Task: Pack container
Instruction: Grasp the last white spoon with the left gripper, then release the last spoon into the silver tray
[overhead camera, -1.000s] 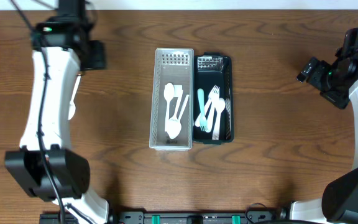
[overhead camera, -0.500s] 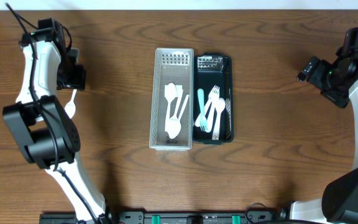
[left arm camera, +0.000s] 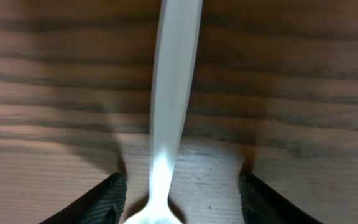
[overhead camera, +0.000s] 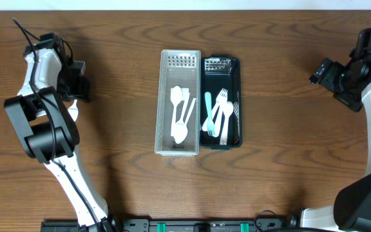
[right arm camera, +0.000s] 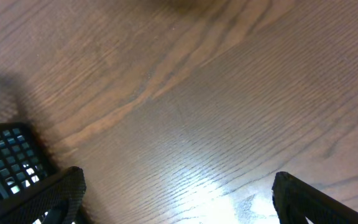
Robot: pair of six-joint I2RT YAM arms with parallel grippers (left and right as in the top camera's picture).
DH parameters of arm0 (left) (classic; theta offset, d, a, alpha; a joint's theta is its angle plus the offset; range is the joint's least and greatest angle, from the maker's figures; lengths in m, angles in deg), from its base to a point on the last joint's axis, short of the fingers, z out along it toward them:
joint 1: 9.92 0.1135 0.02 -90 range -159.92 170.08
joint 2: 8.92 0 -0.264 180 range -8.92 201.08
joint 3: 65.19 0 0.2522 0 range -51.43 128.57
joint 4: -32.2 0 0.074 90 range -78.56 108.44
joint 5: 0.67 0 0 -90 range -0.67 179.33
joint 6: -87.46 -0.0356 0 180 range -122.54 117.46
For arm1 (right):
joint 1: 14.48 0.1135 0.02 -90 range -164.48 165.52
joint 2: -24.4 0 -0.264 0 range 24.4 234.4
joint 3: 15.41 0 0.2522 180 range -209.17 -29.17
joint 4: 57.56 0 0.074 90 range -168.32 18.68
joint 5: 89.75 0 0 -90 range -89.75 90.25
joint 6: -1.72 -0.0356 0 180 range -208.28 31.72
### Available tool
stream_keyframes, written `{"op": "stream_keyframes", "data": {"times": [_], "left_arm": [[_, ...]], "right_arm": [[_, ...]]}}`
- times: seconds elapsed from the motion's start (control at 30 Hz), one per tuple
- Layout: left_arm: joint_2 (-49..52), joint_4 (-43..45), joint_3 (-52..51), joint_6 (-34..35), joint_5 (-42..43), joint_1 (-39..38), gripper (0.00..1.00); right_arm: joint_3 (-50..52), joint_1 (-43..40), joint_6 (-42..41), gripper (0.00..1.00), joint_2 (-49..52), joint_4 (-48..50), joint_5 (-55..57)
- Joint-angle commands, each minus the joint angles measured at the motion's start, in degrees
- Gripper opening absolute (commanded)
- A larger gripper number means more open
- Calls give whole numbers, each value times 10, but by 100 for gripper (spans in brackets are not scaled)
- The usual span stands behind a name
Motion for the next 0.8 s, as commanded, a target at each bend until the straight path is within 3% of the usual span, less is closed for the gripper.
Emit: {"op": "stream_keyframes", "data": {"times": [0.0, 0.07, 0.23, 0.3, 0.53, 0.67, 0.77], "left_arm": [[13, 3, -3, -8, 5, 3, 57], [15, 6, -3, -8, 5, 3, 51], [15, 9, -3, -9, 5, 3, 15], [15, 2, -3, -9, 5, 3, 8], [4, -66, 12, 16, 5, -10, 6], [-40, -94, 23, 74, 6, -39, 6], [-91, -109, 23, 80, 23, -78, 6]], "right_arm": [[3, -3, 7, 99, 3, -2, 8], [3, -3, 7, 99, 3, -1, 8], [3, -2, 7, 99, 3, 0, 7], [3, -2, 7, 99, 3, 0, 7], [3, -2, 7, 99, 3, -3, 7], [3, -2, 7, 99, 3, -2, 7], [3, -2, 7, 99, 3, -2, 7]]}}
